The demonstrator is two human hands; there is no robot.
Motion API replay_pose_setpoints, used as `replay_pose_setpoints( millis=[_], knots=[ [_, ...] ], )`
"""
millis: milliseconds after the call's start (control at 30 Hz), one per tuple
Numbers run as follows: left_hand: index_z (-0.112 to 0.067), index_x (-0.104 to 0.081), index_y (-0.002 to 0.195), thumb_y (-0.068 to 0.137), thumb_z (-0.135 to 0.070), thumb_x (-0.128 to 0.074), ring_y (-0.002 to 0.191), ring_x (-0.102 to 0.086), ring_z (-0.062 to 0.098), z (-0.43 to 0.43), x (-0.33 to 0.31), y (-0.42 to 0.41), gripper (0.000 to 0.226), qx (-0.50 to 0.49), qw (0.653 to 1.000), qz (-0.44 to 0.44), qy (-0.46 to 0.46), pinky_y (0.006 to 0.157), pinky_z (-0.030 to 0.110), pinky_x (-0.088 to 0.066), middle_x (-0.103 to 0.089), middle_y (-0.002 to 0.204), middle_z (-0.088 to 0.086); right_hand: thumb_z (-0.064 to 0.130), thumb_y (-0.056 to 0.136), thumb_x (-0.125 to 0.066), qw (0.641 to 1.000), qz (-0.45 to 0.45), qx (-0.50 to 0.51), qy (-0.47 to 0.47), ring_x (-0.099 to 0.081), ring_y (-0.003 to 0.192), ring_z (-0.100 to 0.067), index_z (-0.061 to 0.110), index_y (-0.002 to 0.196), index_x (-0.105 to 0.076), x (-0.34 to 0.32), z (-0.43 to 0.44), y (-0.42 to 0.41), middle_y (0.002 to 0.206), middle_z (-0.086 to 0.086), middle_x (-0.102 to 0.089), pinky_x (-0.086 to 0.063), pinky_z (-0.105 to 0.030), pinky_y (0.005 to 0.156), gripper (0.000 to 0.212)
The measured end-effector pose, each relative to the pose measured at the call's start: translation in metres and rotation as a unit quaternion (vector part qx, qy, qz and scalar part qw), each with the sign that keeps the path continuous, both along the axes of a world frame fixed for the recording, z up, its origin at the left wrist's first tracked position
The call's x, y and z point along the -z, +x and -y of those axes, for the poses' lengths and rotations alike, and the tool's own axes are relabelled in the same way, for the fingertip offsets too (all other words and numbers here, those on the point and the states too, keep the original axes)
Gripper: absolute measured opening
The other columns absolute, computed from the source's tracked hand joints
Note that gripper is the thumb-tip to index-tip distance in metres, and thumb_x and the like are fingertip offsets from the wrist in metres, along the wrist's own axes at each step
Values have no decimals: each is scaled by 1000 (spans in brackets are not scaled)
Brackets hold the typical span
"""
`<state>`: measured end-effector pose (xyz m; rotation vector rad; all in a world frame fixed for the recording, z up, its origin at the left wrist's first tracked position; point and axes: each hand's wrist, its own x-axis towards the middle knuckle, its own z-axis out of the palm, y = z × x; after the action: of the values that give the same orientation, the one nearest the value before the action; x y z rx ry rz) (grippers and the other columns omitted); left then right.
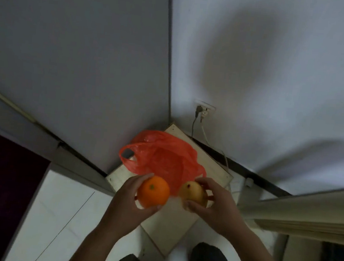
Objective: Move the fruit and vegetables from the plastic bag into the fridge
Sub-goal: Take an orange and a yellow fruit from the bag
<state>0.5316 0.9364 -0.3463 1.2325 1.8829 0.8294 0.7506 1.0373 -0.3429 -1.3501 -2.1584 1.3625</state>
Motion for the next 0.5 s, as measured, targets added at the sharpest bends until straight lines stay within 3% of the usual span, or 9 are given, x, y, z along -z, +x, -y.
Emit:
replay_pose_setpoints(
  millis=[100,233,367,500],
  knots=[
    [-50,-43,120,64,-33,-82,110,-43,-11,6,-62,5,70,7,1000,-13,-4,79,11,-45,-40,122,-31,44,68,-76,1000,-3,4,6,-51,100,0,48,104,-46,-57,12,13,108,24,-52,-48,-23,81,47],
    [-56,-39,116,65,-35,-82,110,-42,-13,8,-131,16,70,11,999,-32,12,84,16,-46,-35,119,-39,45,66,-77,1000,-10,-15,15,-51,98,3,50,101,-45,-115,16,23,106,25,-52,-48,-21,80,48],
    [-45,-44,125,64,-37,-82,112,-46,-5,18,-173,32,72,-27,998,-49,36,87,19,-48,-40,122,-30,43,66,-78,998,-33,-54,23,-54,95,1,47,103,-47,-148,12,26,106,23,-55,-52,-24,79,49],
    [-43,-44,126,64,-35,-82,110,-39,-19,43,-192,54,73,-102,990,-64,69,83,4,-41,-42,124,-26,49,63,-75,991,-58,-118,27,-54,96,1,48,102,-47,-166,5,25,105,25,-55,-53,-29,80,48]
  ],
)
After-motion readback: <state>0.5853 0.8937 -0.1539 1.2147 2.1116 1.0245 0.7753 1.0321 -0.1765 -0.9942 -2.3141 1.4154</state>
